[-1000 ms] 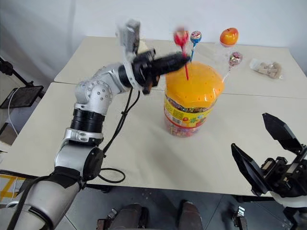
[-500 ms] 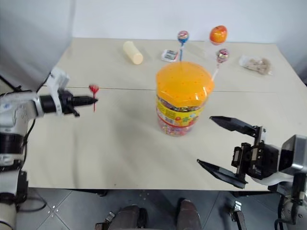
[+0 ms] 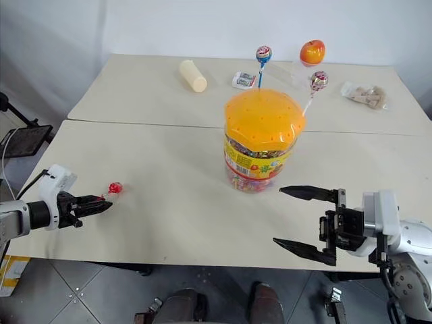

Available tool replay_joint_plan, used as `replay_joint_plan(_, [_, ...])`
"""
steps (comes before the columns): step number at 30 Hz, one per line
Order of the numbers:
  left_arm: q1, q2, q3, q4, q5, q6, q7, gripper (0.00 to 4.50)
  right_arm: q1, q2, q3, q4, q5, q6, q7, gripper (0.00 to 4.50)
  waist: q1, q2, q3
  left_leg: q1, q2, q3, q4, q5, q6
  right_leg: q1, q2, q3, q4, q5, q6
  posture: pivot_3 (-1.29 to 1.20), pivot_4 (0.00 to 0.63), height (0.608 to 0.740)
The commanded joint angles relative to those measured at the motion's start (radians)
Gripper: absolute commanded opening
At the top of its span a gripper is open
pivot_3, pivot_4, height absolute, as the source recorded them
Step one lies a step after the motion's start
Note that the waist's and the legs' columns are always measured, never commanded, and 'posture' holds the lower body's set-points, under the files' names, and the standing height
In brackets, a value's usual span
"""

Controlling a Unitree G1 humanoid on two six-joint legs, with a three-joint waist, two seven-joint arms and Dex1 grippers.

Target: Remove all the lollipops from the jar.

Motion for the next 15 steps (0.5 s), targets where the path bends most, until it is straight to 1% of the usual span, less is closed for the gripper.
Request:
replay_joint_plan(1, [0.001, 0.038, 0.003, 0.073, 0.055, -0.175, -0.04, 2.78, -0.006, 0.02, -0.095, -0.011, 0.068, 0.048, -0.127, 4.5, 0.0, 0.0, 0.0, 0.0, 0.0, 0.0, 0.0, 0.0, 0.0, 0.0, 0.0, 0.0, 0.0, 0.0, 0.0, 0.0, 0.15, 0.74])
replay_joint_plan(3, [-0.025, 0.036, 0.038, 0.13, 0.032, -0.35, -0.145, 3.37, -0.023, 0.036, -0.148, -0.022, 0.139, 0.098, -0.243, 4.5, 0.0, 0.0, 0.0, 0.0, 0.001, 0.002, 0.0, -0.001, -0.001, -0.001, 0.001, 0.0, 0.0, 0.0, 0.0, 0.0, 0.15, 0.74])
replay_joint_plan(4, [-0.051, 0.022, 0.07, 0.134, -0.014, -0.411, -0.206, 3.67, -0.031, 0.042, -0.171, -0.018, 0.152, 0.118, -0.305, 4.5, 0.0, 0.0, 0.0, 0.0, 0.002, 0.002, 0.0, -0.001, -0.002, -0.002, 0.002, 0.0, 0.0, 0.0, -0.001, 0.0, 0.15, 0.74])
replay_joint_plan(6, [-0.117, -0.006, 0.118, 0.146, -0.098, -0.465, -0.278, 3.67, -0.044, 0.046, -0.206, 0.001, 0.15, 0.15, -0.403, 4.5, 0.003, 0.0, 0.0, -0.002, 0.002, 0.004, 0.0, -0.001, -0.002, -0.003, 0.002, -0.001, 0.0, 0.0, -0.001, 0.0, 0.15, 0.74])
replay_joint_plan(7, [-0.157, -0.021, 0.14, 0.135, -0.17, -0.431, -0.305, 3.67, -0.053, 0.044, -0.217, 0.011, 0.148, 0.163, -0.437, 4.5, 0.004, 0.0, 0.0, -0.002, 0.002, 0.004, 0.0, -0.001, -0.002, -0.003, 0.002, -0.001, 0.0, 0.0, -0.001, 0.0, 0.15, 0.74])
replay_joint_plan(8, [-0.219, -0.049, 0.153, 0.117, -0.243, -0.369, -0.279, 3.67, -0.073, 0.047, -0.224, 0.023, 0.147, 0.169, -0.468, 4.5, 0.004, -0.001, 0.0, -0.002, 0.002, 0.004, 0.001, -0.001, -0.002, -0.003, 0.002, -0.001, 0.0, 0.0, -0.001, 0.0, 0.15, 0.74])
replay_joint_plan(10, [-0.305, -0.087, 0.139, 0.05, -0.373, -0.241, -0.257, 3.67, -0.116, 0.049, -0.221, 0.049, 0.145, 0.182, -0.509, 4.5, 0.003, -0.001, 0.0, -0.002, 0.002, 0.004, 0.001, -0.001, -0.002, -0.002, 0.002, -0.001, 0.0, 0.0, -0.001, 0.0, 0.15, 0.74])
replay_joint_plan(11, [-0.328, -0.11, 0.119, 0.018, -0.396, -0.224, -0.251, 3.95, -0.141, 0.048, -0.21, 0.062, 0.1, 0.177, -0.543, 4.5, 0.0, -0.001, 0.0, -0.003, 0.002, 0.004, 0.002, -0.001, -0.002, -0.002, 0.002, -0.001, 0.0, 0.0, -0.001, 0.0, 0.15, 0.74])
replay_joint_plan(12, [-0.348, -0.136, 0.099, -0.011, -0.41, -0.224, -0.241, 4.01, -0.166, 0.039, -0.19, 0.078, 0.055, 0.191, -0.59, 4.5, -0.001, 0.001, -0.001, -0.003, 0.002, 0.004, 0.002, -0.001, -0.002, -0.002, 0.002, 0.0, 0.0, 0.0, -0.001, 0.0, 0.15, 0.74])
replay_joint_plan(14, [-0.409, -0.225, 0.075, -0.057, -0.435, -0.28, -0.217, 4.49, -0.229, 0.038, -0.135, 0.087, 0.018, 0.194, -0.596, 4.5, -0.006, 0.002, -0.002, 0.0, 0.002, 0.006, 0.0, -0.002, -0.002, -0.003, 0.002, 0.0, 0.002, 0.0, -0.001, 0.0, 0.15, 0.74])
replay_joint_plan(15, [-0.439, -0.269, 0.062, -0.069, -0.455, -0.283, -0.198, 4.49, -0.273, 0.042, -0.109, 0.101, 0.013, 0.208, -0.611, 4.5, -0.007, 0.002, -0.002, 0.0, 0.002, 0.007, 0.0, -0.002, -0.002, -0.003, 0.002, 0.001, 0.002, 0.0, -0.001, 0.0, 0.15, 0.74])
